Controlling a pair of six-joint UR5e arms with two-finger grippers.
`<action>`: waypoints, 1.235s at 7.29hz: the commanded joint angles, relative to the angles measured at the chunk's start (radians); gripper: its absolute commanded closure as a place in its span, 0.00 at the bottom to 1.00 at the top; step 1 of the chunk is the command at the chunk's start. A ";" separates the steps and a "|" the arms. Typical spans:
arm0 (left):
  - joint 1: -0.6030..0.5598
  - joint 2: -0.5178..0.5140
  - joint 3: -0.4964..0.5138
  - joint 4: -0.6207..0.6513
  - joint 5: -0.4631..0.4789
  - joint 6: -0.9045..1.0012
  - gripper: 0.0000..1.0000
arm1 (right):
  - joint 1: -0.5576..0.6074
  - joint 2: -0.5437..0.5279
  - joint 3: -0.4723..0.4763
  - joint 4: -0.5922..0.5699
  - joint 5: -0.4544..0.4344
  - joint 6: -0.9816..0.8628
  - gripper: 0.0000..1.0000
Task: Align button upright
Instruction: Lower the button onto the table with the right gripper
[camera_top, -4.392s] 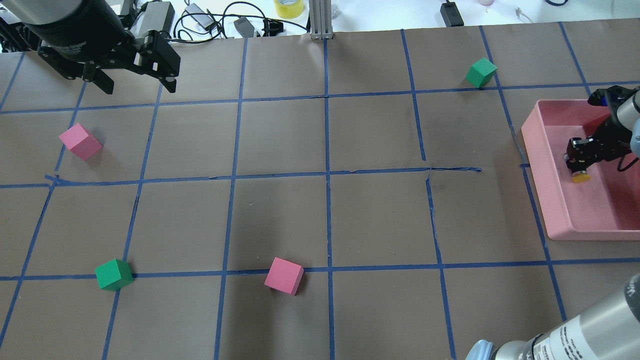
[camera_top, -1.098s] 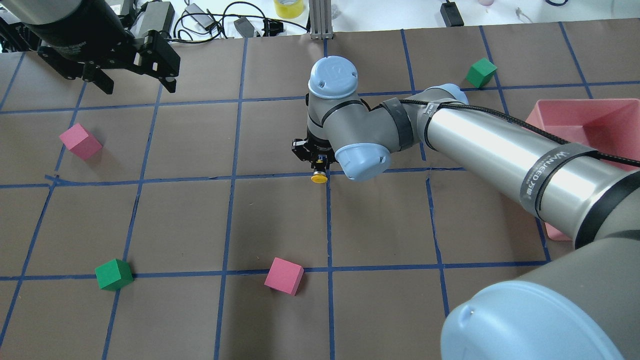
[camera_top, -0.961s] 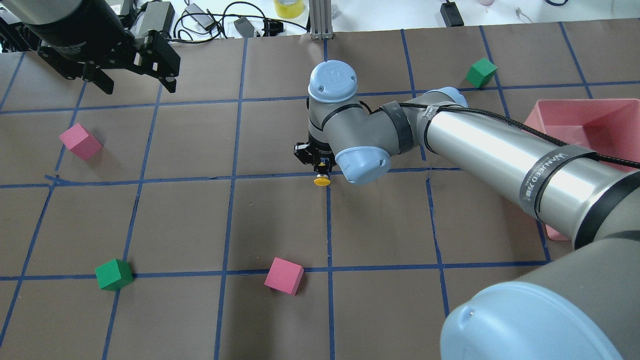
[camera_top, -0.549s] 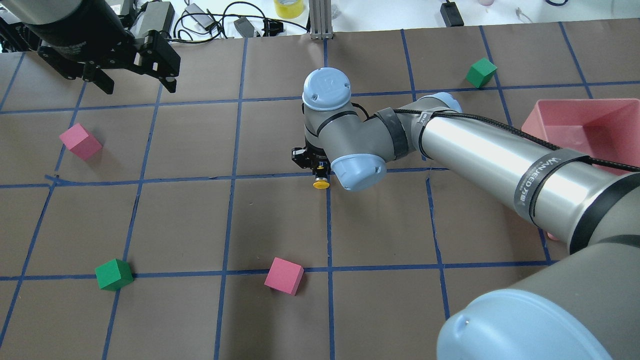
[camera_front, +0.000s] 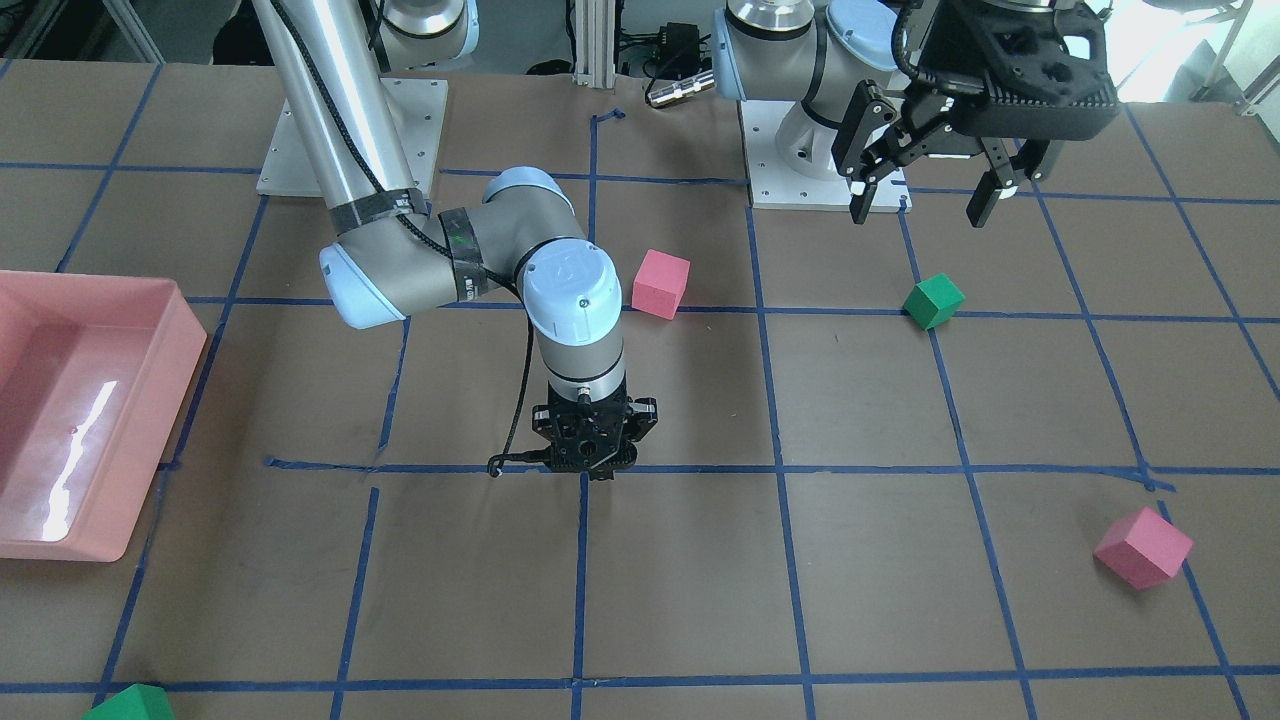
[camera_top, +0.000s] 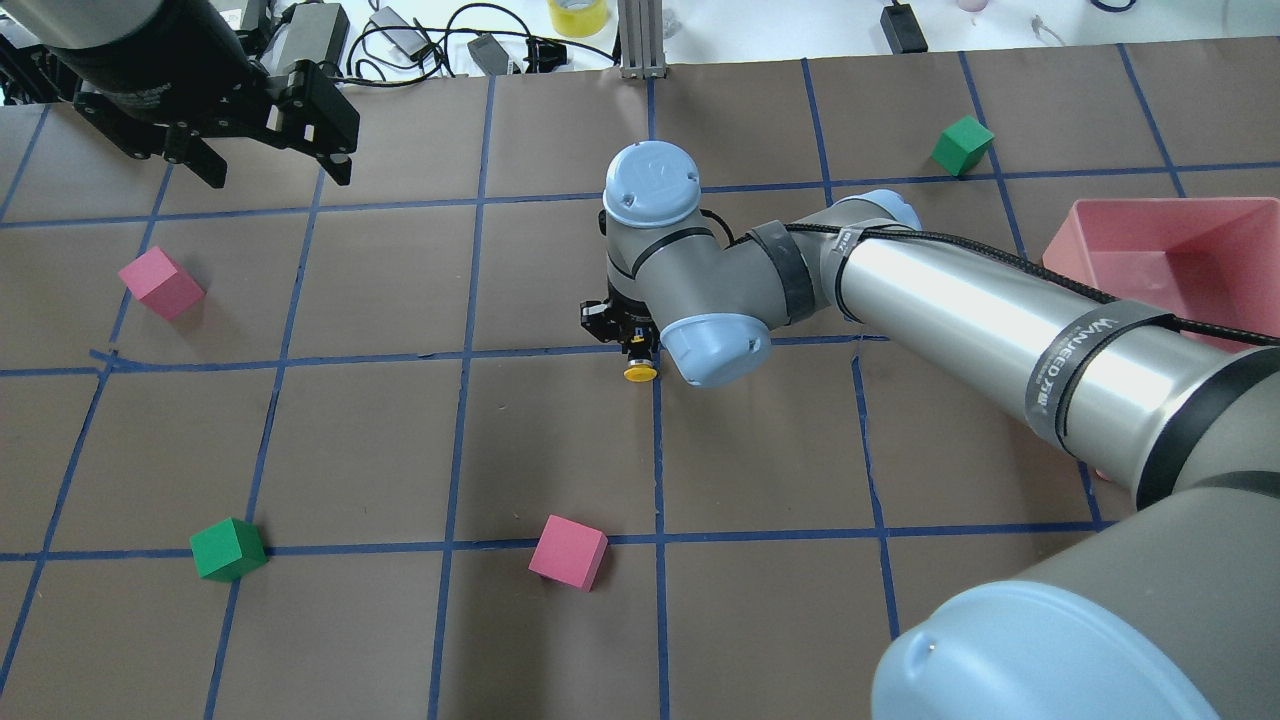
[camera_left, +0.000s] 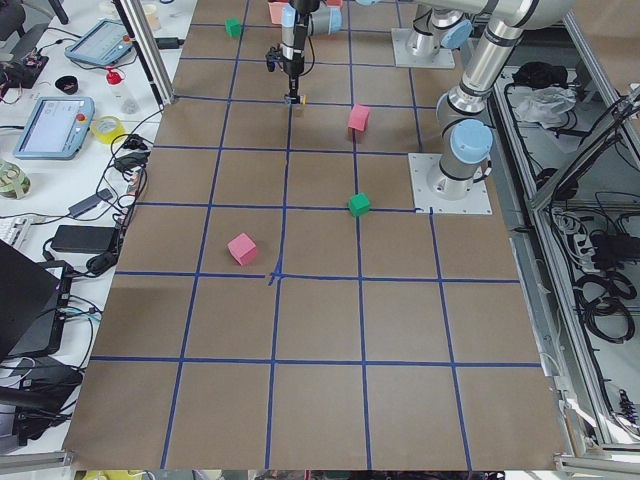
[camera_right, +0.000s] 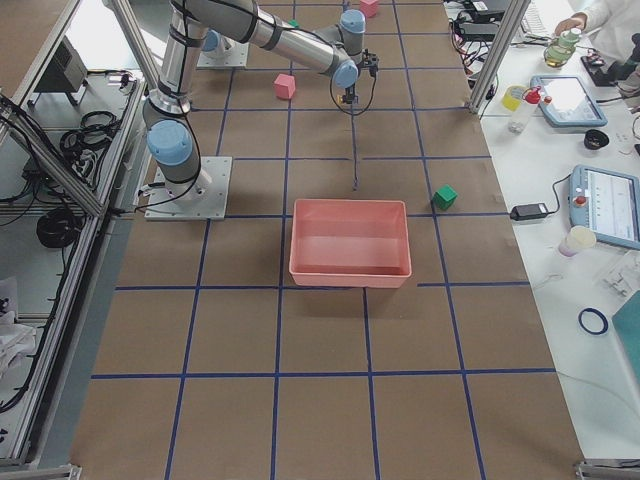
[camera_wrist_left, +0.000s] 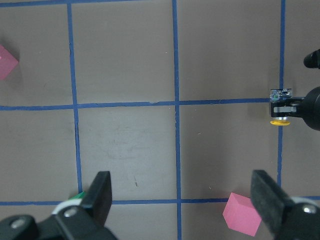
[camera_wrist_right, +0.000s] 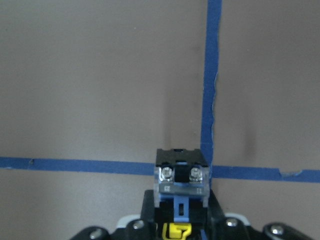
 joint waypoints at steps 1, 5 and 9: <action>0.000 -0.002 0.000 0.002 -0.003 0.000 0.00 | 0.000 0.001 0.032 -0.036 -0.007 -0.001 0.80; 0.000 -0.001 0.000 0.001 0.000 0.000 0.00 | 0.000 0.000 0.034 -0.052 -0.006 0.001 0.10; -0.002 -0.002 0.000 0.004 0.003 0.000 0.00 | -0.056 -0.147 -0.067 0.191 -0.009 -0.100 0.00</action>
